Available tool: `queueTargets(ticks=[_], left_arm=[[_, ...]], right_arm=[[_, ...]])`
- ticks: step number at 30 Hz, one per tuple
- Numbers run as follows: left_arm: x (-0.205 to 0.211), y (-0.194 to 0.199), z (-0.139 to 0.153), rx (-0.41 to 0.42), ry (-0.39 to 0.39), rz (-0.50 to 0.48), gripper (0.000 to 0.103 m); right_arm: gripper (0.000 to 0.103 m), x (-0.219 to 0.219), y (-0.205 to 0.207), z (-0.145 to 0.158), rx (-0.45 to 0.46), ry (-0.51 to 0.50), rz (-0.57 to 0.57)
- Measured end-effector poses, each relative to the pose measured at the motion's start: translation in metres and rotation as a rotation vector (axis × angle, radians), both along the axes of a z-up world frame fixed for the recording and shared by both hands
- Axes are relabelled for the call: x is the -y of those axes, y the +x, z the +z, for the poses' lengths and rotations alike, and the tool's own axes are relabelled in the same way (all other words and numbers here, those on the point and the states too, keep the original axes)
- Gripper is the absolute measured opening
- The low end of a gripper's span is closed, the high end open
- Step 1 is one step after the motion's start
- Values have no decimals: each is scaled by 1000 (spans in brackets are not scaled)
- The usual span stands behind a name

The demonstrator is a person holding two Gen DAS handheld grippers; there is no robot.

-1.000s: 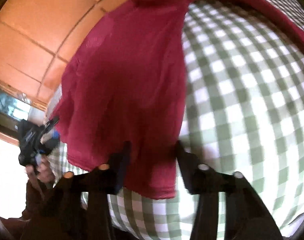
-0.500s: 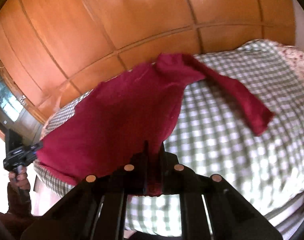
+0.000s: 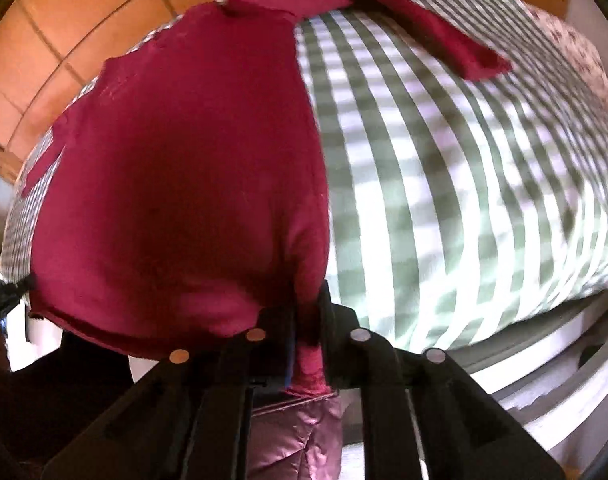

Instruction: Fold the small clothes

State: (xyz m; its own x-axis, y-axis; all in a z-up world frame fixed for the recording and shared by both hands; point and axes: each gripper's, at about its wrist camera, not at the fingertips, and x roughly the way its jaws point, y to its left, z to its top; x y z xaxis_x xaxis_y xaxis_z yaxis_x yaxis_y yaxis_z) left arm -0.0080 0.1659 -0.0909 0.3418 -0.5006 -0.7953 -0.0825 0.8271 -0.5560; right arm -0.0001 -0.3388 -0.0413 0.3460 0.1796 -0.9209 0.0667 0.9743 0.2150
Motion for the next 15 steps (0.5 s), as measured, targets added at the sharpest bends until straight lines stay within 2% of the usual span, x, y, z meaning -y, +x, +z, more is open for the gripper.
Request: queueTargets(ticks=[2,3,4,5,7,8,9,11,13,15], left_arm=[[-14,2,10,49,29,50,12],[-22,5,13,59,30,80,25],[-33,8,14,66,27,116,37],[-44,9,17,71,28,155,42],[-63,19,23,87,64,234,43],[-74,26,26,95,86,269,47],[-83,31,28,96,102,302,54],[-106,45,30,97,128,399,57],[-125,58,33,99,153,461,64],[-147,75,37,116,196,520,66]], right_arm=[[52,-8,9,15,55,-56,3],[57,-11,13,24,90,-73,2],[61,-18,19,33,130,-82,5],[63,-24,24,38,153,-81,17],[72,-46,38,43,203,-56,58],[73,-55,43,44,218,-47,75],[73,-69,49,44,232,-36,100],[75,-106,59,36,242,-6,161],[75,-133,66,28,238,17,205],[76,-162,72,18,231,3,261]])
